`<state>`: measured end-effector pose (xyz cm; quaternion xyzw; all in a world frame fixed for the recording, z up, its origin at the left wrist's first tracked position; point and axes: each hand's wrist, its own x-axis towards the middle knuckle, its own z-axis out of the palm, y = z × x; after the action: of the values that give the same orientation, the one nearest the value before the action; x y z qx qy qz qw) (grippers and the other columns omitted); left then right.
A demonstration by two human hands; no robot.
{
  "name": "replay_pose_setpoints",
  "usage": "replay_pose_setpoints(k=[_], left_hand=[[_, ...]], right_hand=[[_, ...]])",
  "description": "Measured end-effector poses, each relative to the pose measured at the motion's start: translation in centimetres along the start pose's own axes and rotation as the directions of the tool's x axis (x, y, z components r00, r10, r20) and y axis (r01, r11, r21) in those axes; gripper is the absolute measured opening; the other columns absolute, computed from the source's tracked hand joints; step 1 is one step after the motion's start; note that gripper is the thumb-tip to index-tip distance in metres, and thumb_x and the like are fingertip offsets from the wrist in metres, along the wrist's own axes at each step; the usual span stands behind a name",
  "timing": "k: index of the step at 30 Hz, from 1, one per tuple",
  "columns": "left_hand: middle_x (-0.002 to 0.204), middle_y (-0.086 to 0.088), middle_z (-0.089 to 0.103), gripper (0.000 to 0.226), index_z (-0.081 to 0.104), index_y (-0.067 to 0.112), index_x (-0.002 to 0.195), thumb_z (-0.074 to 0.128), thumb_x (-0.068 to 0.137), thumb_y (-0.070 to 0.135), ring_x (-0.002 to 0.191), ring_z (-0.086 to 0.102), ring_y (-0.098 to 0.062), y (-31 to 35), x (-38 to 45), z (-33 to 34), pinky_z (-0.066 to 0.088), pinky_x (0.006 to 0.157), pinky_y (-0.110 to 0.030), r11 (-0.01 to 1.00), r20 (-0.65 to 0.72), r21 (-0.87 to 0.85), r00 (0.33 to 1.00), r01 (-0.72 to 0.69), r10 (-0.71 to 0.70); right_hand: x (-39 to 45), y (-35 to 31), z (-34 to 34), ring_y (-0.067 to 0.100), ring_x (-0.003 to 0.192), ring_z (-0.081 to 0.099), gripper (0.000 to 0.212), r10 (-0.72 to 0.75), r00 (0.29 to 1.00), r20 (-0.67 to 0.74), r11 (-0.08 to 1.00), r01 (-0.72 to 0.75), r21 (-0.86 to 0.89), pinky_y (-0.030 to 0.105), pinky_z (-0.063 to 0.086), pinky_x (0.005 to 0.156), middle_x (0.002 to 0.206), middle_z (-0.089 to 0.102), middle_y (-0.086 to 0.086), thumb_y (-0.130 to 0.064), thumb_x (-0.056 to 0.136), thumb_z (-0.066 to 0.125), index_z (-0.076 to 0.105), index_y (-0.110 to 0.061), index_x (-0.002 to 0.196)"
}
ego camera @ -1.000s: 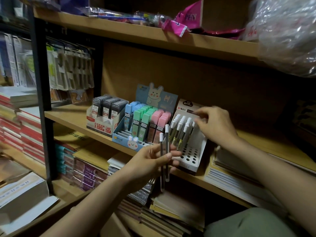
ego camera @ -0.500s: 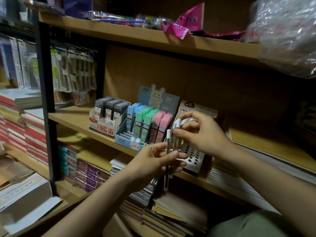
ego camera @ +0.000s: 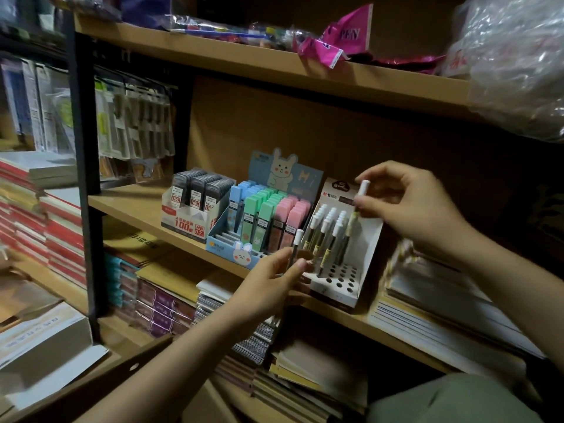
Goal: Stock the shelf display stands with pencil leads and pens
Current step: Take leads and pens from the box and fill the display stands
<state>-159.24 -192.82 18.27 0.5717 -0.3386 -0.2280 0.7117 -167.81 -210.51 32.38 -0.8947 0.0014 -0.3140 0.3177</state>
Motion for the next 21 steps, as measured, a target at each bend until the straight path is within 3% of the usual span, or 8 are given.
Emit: replay_pose_setpoints(k=[3,6,10,13,16,18,21], left_hand=[[0.092,0.003,0.070,0.020,0.065,0.030,0.103,0.046,0.101,0.025,0.065,0.059,0.002,-0.6,0.0,-0.2,0.045,0.058,-0.017,0.989,-0.041,0.147,0.999,-0.023,0.029],[0.089,0.019,0.067,0.022,0.064,0.036,0.107,0.046,0.101,0.027,0.064,0.055,0.007,-0.8,0.2,0.0,0.039,0.063,-0.017,0.984,-0.069,0.181,0.998,0.008,0.005],[0.111,0.007,0.065,0.028,0.060,0.034,0.108,0.039,0.101,0.018,0.071,0.053,0.005,-0.7,0.3,0.0,0.039,0.067,-0.020,0.983,-0.060,0.177,0.997,0.054,-0.044],[0.095,0.011,0.065,0.028,0.057,0.034,0.102,0.038,0.102,0.012,0.064,0.053,0.011,-0.8,0.2,-0.1,0.042,0.061,-0.010,0.977,-0.043,0.210,0.999,0.036,-0.028],[0.078,0.022,0.065,0.029,0.056,0.038,0.100,0.041,0.102,0.014,0.064,0.054,0.013,-0.9,0.2,-0.1,0.040,0.060,-0.011,0.971,-0.045,0.238,0.999,0.032,-0.022],[0.075,0.024,0.065,0.031,0.056,0.040,0.099,0.042,0.102,0.012,0.064,0.054,0.013,-0.9,0.3,-0.2,0.040,0.062,-0.014,0.969,-0.052,0.245,0.999,0.028,-0.015],[0.084,0.018,0.063,0.031,0.055,0.035,0.118,0.044,0.101,0.012,0.074,0.057,0.006,-1.0,0.3,-0.2,0.043,0.070,-0.017,0.972,-0.062,0.232,0.998,0.044,-0.031]], right_hand=[[0.1,0.9,-0.5,-0.002,0.079,0.067,0.028,-0.049,0.998,-0.025,0.970,0.042,-0.241,0.011,0.053,0.067,0.090,0.069,-0.010,-0.013,0.080,0.077,0.066,-0.028,0.102],[-0.3,1.9,0.7,0.006,0.089,0.067,0.028,-0.049,0.998,-0.026,0.955,0.039,-0.294,0.025,0.056,0.082,0.097,0.068,-0.006,-0.014,0.081,0.076,0.065,-0.026,0.104],[-0.4,3.1,1.5,0.013,0.089,0.067,0.027,-0.045,0.998,-0.036,0.959,0.033,-0.280,0.037,0.059,0.083,0.097,0.068,-0.003,-0.015,0.082,0.076,0.064,-0.025,0.104],[-0.6,3.7,1.9,0.014,0.089,0.068,0.026,-0.034,0.999,-0.022,0.961,0.027,-0.276,0.038,0.059,0.081,0.097,0.068,-0.003,-0.016,0.082,0.075,0.063,-0.026,0.104],[-0.5,4.1,1.9,0.011,0.087,0.068,0.026,-0.006,1.000,-0.021,0.968,0.000,-0.251,0.031,0.059,0.077,0.095,0.067,-0.007,-0.015,0.083,0.075,0.062,-0.029,0.101],[-0.4,4.3,1.9,0.004,0.085,0.066,0.029,0.011,1.000,-0.028,0.963,-0.018,-0.268,0.014,0.053,0.067,0.092,0.064,-0.013,-0.016,0.083,0.075,0.058,-0.034,0.098],[0.1,4.5,2.1,-0.005,0.078,0.061,0.032,0.028,0.998,-0.061,0.958,-0.045,-0.282,0.002,0.045,0.055,0.087,0.060,-0.017,-0.016,0.082,0.076,0.054,-0.031,0.100]])
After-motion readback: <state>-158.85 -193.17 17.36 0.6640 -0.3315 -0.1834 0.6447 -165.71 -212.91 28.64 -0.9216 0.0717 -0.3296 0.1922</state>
